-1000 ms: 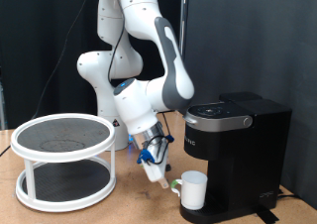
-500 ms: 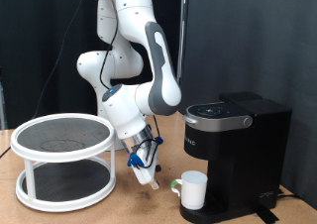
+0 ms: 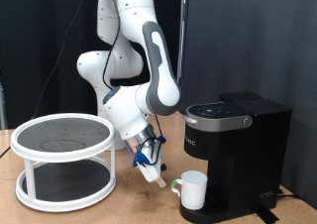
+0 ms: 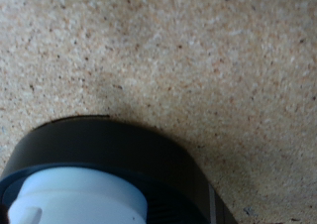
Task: Make a cup of coffee with the keurig machine
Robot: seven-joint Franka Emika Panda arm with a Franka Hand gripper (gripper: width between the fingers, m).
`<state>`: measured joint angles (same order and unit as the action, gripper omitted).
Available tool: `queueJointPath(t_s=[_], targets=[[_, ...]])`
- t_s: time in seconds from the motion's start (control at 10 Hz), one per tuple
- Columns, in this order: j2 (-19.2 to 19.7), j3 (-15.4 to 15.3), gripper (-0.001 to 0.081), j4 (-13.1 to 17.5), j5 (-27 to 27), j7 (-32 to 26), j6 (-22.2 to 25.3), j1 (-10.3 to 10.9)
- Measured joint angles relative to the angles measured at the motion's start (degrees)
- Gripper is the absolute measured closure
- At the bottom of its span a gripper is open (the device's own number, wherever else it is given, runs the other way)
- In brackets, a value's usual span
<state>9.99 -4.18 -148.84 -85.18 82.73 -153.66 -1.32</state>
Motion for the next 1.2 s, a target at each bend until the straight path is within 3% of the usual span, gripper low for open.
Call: queueJointPath(t_s=[0.4, 1.2], targets=[[0.0, -1.1, 0.0072, 1.5, -4.9, -2.2, -0.5, 0.1], [0.2, -2.0, 0.0072, 2.6, -4.4, -0.8, -0.5, 0.4]])
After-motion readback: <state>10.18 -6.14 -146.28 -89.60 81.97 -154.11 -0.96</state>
